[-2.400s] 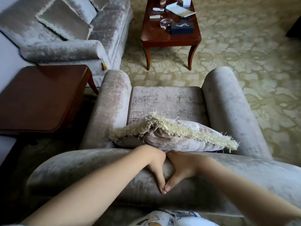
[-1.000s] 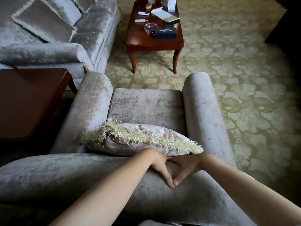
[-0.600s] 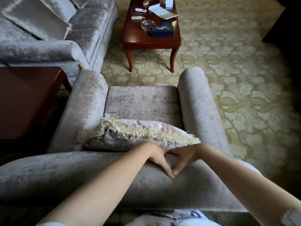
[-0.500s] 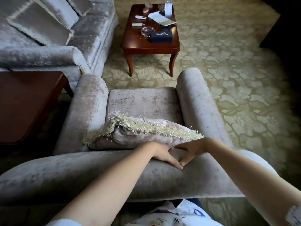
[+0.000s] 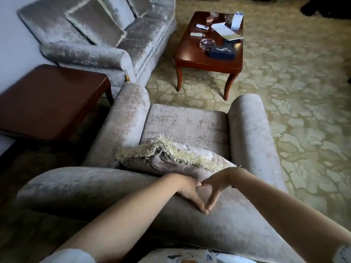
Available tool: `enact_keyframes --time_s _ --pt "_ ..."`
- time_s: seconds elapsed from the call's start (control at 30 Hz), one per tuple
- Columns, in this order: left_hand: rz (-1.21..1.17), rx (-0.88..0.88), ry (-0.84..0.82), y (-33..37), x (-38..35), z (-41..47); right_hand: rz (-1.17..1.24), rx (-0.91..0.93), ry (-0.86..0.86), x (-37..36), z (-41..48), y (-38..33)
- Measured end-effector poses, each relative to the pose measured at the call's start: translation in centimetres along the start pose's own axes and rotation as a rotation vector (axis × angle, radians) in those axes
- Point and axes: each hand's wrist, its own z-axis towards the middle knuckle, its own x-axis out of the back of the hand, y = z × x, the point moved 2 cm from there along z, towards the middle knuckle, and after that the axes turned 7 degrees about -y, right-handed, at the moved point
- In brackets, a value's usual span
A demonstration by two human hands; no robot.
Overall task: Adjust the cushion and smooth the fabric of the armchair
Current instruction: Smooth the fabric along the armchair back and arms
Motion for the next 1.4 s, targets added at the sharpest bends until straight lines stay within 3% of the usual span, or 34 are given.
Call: enact_keyframes --time_s 0.27,0.63,0.8,1.03,1.4 --pt "-0.042 0.062 0.111 -11.4 -0.3 -6.0 0.091 0.169 0.125 4.0 3.5 -10.7" --pt "0.076 0.015 0.088 -22.8 0.0 -11.8 0.204 0.138 0.198 7.6 8.3 -20.7" --pt "0.066 0.007 0.036 -23.2 0.4 -11.7 0.196 0.078 0.155 8.0 8.6 -21.5" --pt "0.207 0.146 -0.163 -21.9 2.7 -10.0 0.228 0.095 0.178 7.8 8.8 -21.3" --pt "0.257 0.231 -0.399 -21.5 3.8 -7.2 0.358 0.266 0.262 7.9 9.8 -20.4"
